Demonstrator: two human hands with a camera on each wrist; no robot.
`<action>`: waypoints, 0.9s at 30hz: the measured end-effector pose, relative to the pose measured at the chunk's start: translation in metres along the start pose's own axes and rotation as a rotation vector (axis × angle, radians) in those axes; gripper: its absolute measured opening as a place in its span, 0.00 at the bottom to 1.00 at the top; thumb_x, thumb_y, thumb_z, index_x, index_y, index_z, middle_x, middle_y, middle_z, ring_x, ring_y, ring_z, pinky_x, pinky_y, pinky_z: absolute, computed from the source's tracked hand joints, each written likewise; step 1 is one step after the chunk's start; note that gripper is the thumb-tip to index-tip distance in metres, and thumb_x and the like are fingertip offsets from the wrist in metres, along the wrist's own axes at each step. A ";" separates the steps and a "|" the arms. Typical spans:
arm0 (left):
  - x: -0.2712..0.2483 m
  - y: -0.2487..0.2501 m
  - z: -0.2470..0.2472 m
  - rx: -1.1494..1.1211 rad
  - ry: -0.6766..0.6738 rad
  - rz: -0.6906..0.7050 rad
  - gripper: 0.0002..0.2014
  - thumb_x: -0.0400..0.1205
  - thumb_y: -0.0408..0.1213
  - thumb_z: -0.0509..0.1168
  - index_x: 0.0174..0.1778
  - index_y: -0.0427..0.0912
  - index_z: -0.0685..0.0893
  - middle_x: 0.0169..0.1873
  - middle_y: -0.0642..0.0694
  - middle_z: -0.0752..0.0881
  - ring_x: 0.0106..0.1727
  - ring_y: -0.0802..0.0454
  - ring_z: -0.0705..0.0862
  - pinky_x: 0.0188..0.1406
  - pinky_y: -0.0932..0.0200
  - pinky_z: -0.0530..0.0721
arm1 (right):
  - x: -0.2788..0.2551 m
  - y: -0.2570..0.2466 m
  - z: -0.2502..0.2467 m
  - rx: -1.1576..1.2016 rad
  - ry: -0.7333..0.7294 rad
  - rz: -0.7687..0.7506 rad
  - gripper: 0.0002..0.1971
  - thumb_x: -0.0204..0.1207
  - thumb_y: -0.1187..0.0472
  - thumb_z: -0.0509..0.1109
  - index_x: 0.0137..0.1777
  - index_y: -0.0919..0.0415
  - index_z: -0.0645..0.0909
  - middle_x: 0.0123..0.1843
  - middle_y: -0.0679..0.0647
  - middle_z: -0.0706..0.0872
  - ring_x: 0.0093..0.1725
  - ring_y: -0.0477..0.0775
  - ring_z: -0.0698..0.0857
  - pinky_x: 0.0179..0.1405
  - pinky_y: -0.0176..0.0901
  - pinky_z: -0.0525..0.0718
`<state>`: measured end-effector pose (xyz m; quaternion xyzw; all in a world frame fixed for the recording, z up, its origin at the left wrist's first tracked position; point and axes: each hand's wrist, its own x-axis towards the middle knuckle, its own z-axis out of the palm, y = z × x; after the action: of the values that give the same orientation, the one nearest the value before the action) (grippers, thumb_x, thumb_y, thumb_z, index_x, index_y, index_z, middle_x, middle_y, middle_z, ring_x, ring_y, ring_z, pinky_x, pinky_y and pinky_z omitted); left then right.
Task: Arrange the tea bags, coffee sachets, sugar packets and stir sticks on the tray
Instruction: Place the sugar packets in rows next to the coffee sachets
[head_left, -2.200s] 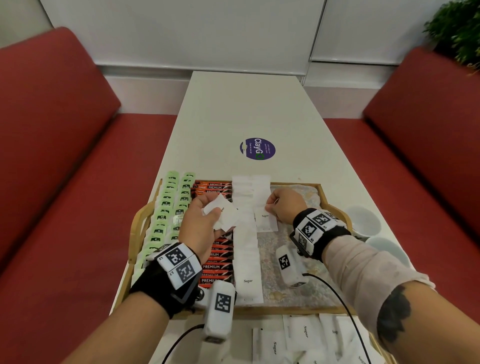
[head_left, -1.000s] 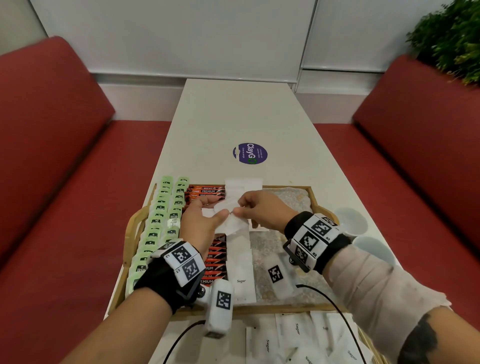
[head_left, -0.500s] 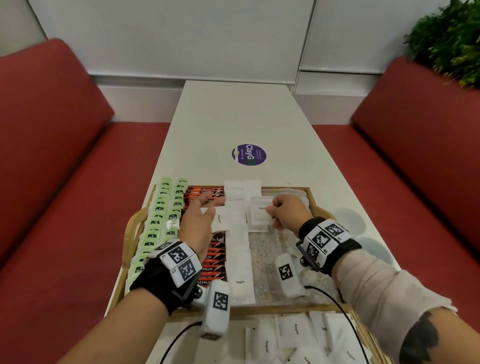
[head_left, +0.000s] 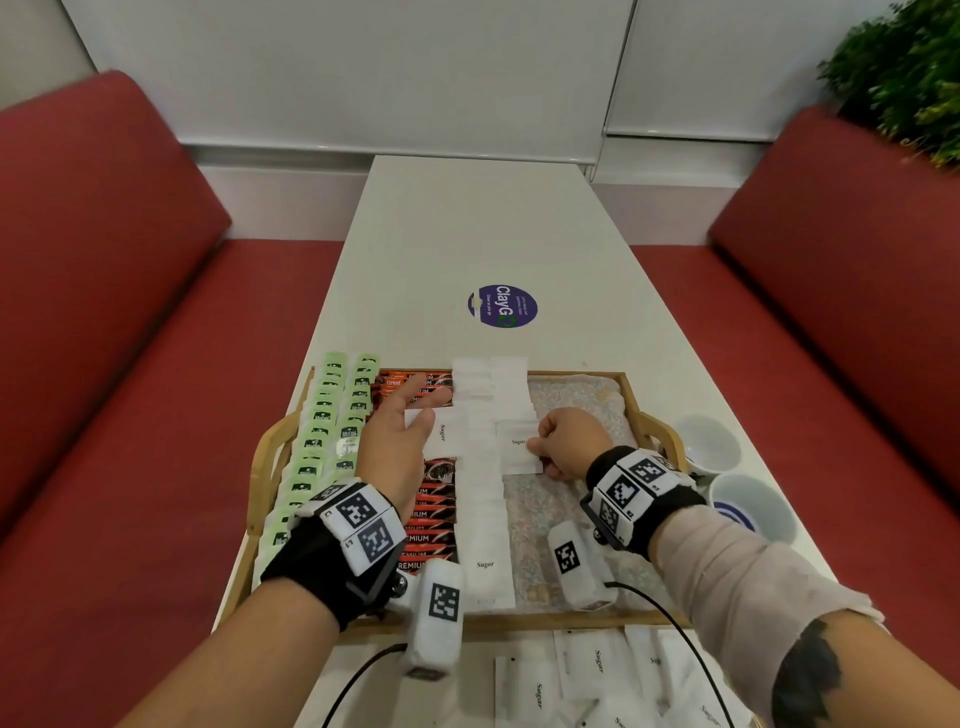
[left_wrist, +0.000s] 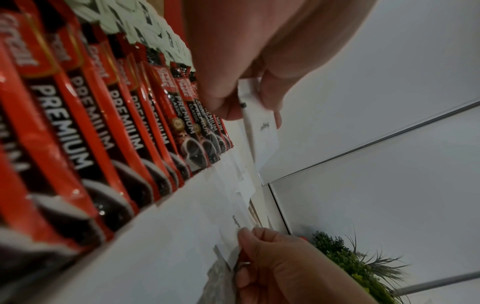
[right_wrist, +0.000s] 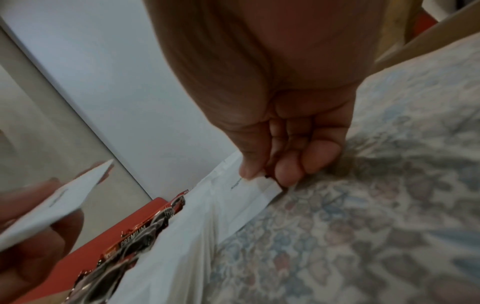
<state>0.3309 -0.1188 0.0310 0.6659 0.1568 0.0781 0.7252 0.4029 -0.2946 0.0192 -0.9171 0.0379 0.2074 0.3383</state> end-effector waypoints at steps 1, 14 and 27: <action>0.000 -0.001 0.000 0.011 0.010 0.006 0.20 0.85 0.24 0.56 0.71 0.46 0.74 0.53 0.54 0.87 0.50 0.71 0.83 0.55 0.72 0.77 | 0.000 -0.001 0.000 -0.030 -0.001 -0.003 0.15 0.78 0.62 0.70 0.32 0.57 0.70 0.41 0.60 0.84 0.43 0.59 0.83 0.52 0.53 0.85; 0.002 -0.006 -0.002 -0.003 0.083 0.019 0.10 0.80 0.27 0.67 0.45 0.49 0.82 0.38 0.48 0.82 0.45 0.48 0.82 0.53 0.51 0.84 | 0.011 -0.002 0.008 -0.236 0.026 -0.015 0.14 0.76 0.60 0.66 0.30 0.60 0.71 0.29 0.55 0.79 0.36 0.59 0.82 0.50 0.50 0.87; 0.000 -0.001 0.012 -0.112 0.064 -0.036 0.09 0.81 0.23 0.63 0.52 0.40 0.82 0.39 0.46 0.85 0.30 0.59 0.82 0.26 0.70 0.82 | -0.023 -0.015 -0.013 0.002 -0.108 -0.343 0.13 0.69 0.66 0.78 0.50 0.55 0.80 0.42 0.50 0.83 0.33 0.44 0.79 0.31 0.31 0.74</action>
<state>0.3347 -0.1301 0.0312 0.6186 0.1872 0.0949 0.7572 0.3897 -0.2930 0.0465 -0.8972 -0.1371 0.1958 0.3714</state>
